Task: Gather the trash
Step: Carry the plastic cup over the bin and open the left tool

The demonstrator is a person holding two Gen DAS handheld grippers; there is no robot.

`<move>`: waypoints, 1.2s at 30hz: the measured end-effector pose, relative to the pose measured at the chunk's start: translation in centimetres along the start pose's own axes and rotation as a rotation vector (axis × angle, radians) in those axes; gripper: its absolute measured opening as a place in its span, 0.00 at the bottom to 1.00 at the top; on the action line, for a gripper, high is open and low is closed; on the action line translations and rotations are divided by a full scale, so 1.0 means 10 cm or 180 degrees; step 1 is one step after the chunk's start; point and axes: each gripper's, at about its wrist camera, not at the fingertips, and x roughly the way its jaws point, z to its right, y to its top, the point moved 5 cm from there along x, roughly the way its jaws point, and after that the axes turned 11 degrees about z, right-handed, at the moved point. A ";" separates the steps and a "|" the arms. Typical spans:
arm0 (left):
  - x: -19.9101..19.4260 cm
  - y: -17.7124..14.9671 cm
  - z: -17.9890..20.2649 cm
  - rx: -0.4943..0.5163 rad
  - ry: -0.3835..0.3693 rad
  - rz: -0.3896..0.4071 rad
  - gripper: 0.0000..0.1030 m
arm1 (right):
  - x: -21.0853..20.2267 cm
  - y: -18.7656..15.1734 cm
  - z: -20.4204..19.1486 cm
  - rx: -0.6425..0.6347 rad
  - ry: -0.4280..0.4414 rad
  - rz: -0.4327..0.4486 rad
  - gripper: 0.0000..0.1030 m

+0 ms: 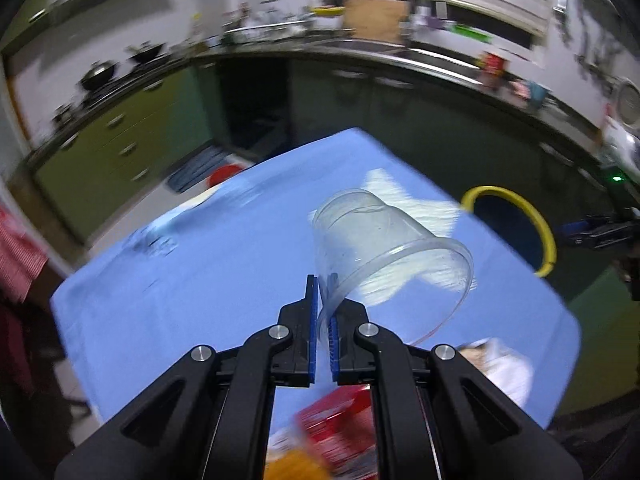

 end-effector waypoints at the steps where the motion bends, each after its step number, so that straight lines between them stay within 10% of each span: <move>1: 0.04 0.09 0.15 0.0051 -0.0141 -0.0011 0.05 | -0.04 -0.02 0.04 0.0013 -0.0027 0.0024 0.74; 11: 0.81 0.60 1.89 0.0648 -0.1158 -0.0431 0.05 | -0.42 -0.22 0.59 0.0253 -0.0187 0.0206 0.75; 21: 1.86 0.73 3.16 0.1059 -0.1458 -0.0810 0.08 | -0.50 -0.50 1.05 0.0559 -0.0224 0.0202 0.75; 25: 2.10 0.73 3.21 0.1010 -0.1365 -0.0794 0.42 | -0.46 -0.56 1.14 0.0622 -0.0243 0.0150 0.76; 36: 1.07 1.11 2.32 0.0510 -0.1330 -0.0051 0.72 | -0.36 -0.49 0.86 0.0444 -0.0145 0.0100 0.76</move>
